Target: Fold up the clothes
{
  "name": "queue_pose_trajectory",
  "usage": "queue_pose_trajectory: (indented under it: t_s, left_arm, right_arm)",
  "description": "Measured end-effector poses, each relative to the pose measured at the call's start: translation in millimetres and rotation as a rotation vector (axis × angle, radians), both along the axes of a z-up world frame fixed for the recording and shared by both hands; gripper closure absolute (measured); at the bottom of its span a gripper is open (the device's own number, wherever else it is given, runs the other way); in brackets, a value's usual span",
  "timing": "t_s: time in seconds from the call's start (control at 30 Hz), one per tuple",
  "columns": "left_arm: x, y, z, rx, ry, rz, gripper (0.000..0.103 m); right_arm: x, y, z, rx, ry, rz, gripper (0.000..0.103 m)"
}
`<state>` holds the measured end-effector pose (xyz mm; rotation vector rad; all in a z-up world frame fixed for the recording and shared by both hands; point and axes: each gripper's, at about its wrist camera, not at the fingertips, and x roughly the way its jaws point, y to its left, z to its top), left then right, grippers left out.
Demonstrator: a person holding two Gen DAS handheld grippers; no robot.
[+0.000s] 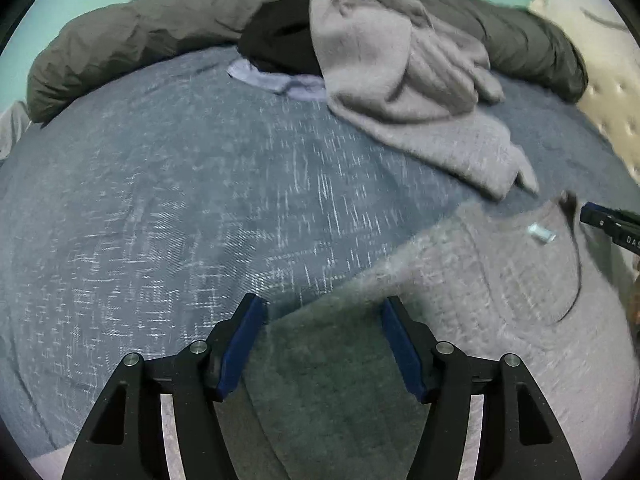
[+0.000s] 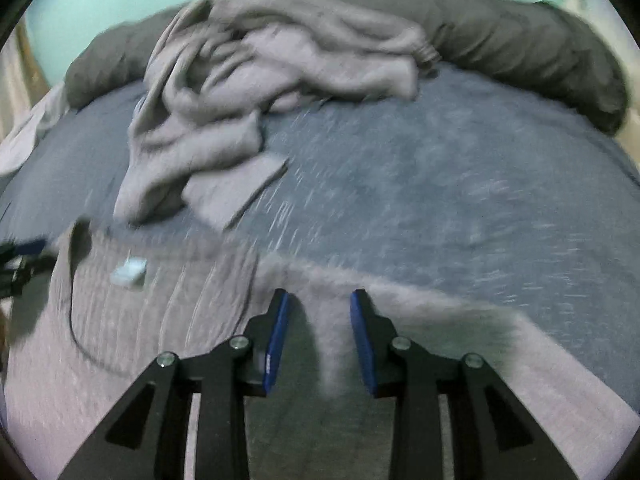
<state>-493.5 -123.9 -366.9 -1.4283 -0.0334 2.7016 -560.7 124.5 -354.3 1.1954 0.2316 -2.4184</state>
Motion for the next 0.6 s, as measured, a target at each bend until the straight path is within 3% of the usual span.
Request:
queue_pose_trajectory:
  t_s: [0.1,0.2,0.27,0.43,0.6]
  left_arm:
    - [10,-11,12,0.049,0.033,0.029,0.037]
    - [26,-24,22,0.077,0.039,0.068,0.037]
    - [40,-34,30,0.100,0.049,0.093,0.037]
    - [81,-64,34,0.129,0.055,0.159,0.037]
    - [118,-74,23,0.159,0.076,0.167,0.037]
  right_arm:
    - [15,-10,17,-0.144,0.007,0.095,0.071]
    - [34,-39,26,-0.154,0.001,0.183,0.070]
    - [42,-60,25,-0.196,-0.063,0.241,0.056]
    - [74,-114,12,-0.183,-0.132,0.348,0.055]
    - [76,-139,5,-0.198,-0.146,0.346,0.055]
